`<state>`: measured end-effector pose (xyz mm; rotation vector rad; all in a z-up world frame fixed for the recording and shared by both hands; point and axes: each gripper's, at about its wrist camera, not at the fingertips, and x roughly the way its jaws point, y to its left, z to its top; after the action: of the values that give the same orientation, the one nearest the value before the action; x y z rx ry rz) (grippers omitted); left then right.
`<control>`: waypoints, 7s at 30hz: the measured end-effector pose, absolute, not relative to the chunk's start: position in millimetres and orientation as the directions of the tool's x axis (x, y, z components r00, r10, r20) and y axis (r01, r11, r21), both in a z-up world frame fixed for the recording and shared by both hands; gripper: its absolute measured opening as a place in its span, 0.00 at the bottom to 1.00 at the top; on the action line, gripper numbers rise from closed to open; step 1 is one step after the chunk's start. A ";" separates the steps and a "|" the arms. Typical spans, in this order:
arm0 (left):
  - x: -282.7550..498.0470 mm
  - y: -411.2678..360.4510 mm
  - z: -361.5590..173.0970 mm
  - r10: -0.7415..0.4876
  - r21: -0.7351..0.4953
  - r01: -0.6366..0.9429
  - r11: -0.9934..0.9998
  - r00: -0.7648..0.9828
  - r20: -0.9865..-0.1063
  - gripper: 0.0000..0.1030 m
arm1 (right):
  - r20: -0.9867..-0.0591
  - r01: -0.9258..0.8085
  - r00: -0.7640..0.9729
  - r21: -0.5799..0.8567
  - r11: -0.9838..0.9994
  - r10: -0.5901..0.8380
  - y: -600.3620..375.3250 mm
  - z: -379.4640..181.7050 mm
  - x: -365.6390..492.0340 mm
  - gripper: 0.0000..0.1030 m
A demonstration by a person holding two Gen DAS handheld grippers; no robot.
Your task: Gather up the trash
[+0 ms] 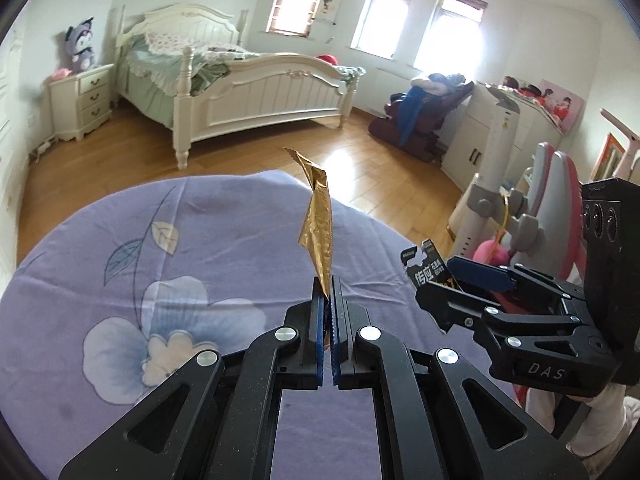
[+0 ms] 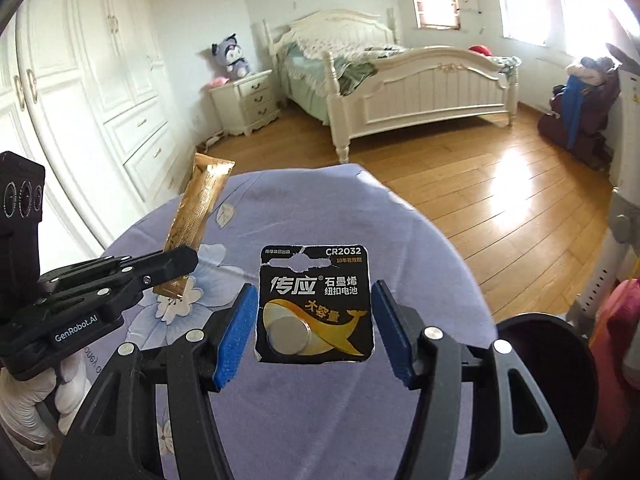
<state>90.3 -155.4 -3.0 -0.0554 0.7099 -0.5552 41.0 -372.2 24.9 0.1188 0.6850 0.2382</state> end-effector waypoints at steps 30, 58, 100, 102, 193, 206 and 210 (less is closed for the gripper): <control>50.3 -412.8 -41.6 -0.662 -0.211 0.789 0.577 0.300 -0.686 0.04 | -0.632 0.313 0.740 0.020 0.949 -0.231 -559.9 -29.3 -48.2 0.56; 63.3 -452.9 -72.7 -0.598 -0.178 0.801 0.571 0.257 -0.759 0.04 | -0.670 0.334 0.700 -0.001 0.942 -0.249 -585.4 -52.4 -43.6 0.57; 1.0 -129.9 -9.0 -0.127 -0.063 0.111 0.992 0.832 -0.540 0.95 | -0.537 0.002 0.841 0.118 0.993 0.062 -345.3 11.3 -9.8 0.95; 0.0 -109.6 -12.3 -0.066 -0.056 0.042 0.998 0.849 -0.524 0.95 | -0.516 -0.008 0.854 0.124 0.992 0.072 -326.7 9.1 -9.3 0.95; -12.2 -69.4 -26.1 0.068 -0.028 -0.097 0.995 0.853 -0.518 0.95 | -0.365 -0.060 0.927 0.085 0.995 0.087 -288.2 12.4 -33.3 0.95; -10.1 -68.1 -26.0 0.072 -0.017 -0.094 0.995 0.857 -0.510 0.95 | -0.361 -0.061 0.928 0.086 0.994 0.088 -285.6 12.8 -32.2 0.95; -9.9 -69.3 -26.7 0.073 -0.015 -0.094 0.995 0.857 -0.510 0.95 | -0.357 -0.061 0.930 0.088 0.994 0.088 -285.7 12.9 -33.0 0.95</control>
<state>-9.9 -69.3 -26.7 -0.0399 0.5337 0.0875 -33.0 -285.7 12.9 0.0754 0.3690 0.0765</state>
